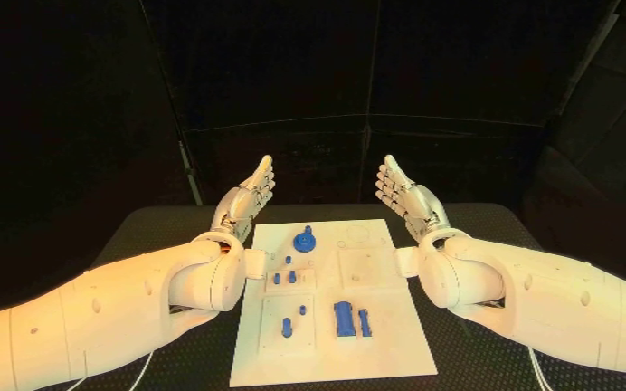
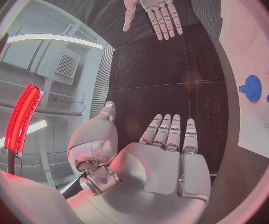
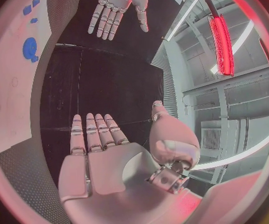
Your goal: Assemble the parts on the task board
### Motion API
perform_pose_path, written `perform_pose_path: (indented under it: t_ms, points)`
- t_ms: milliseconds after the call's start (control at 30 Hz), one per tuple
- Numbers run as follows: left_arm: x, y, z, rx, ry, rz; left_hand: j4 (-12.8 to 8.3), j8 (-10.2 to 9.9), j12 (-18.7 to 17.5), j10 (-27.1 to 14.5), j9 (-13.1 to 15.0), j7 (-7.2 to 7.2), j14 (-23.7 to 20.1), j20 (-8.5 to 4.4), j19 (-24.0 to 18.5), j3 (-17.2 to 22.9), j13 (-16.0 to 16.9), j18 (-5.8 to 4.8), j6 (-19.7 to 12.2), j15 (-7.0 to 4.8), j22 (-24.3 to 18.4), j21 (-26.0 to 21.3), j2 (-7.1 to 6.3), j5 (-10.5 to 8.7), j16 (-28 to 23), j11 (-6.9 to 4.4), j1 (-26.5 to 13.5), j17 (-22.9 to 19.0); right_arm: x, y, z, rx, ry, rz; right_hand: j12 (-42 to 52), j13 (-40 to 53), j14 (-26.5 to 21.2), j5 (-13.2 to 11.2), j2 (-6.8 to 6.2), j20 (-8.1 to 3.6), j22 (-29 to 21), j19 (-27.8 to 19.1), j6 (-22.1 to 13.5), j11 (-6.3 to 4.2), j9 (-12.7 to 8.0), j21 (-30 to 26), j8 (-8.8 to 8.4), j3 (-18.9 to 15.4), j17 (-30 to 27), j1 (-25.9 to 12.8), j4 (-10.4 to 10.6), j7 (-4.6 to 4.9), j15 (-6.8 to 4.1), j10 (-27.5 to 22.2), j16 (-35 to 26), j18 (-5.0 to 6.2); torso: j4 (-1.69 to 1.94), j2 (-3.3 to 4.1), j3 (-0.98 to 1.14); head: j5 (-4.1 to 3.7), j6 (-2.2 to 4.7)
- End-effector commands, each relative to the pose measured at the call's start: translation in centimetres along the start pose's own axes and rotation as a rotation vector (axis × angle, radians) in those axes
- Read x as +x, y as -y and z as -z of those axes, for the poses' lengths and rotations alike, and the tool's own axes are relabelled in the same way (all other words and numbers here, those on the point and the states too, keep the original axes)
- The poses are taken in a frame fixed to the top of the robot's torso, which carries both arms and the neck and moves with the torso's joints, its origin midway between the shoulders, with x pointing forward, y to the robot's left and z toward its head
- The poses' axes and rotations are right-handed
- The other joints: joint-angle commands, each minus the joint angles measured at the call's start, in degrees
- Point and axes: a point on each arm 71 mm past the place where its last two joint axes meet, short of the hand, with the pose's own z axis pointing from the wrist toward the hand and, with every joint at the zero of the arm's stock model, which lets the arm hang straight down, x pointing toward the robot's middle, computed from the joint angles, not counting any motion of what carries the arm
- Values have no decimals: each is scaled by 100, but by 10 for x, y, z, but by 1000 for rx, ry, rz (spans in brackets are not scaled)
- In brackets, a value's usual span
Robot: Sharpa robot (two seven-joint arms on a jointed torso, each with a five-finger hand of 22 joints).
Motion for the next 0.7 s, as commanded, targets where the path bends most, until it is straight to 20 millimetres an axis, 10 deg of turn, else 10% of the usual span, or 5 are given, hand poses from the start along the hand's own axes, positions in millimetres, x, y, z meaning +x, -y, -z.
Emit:
perform_pose_path:
  t_ms: [33,700]
  points:
    - [-4,6,3,33,102,-37,-45,-23,-43,-565,-10,-38,-539,-551,-323,-1,-11,-213,-575,-36,-219,-28,0,-44,-40,-38,-878,-35,-5,-5,2,-12,110,-5,-48,-12,-670,-70,-13,-473,-15,-554,-598,-67,-14,-166,-38,118,-21,-908,-6,-134,-41,-643,-27,-506,-8,19,11,3,5]
    - [-3,7,4,34,103,-37,-45,-23,-43,-1198,-10,-38,-1151,-551,-973,-1,-11,-213,-1225,-36,-664,-28,0,-44,-40,-38,-1887,-35,-5,-5,3,-12,110,-5,-48,-12,-1433,-70,-13,-473,-15,-1177,-1283,-67,-14,-166,-38,118,-21,-1945,-6,-134,-41,-1372,-27,-506,-8,19,11,3,5]
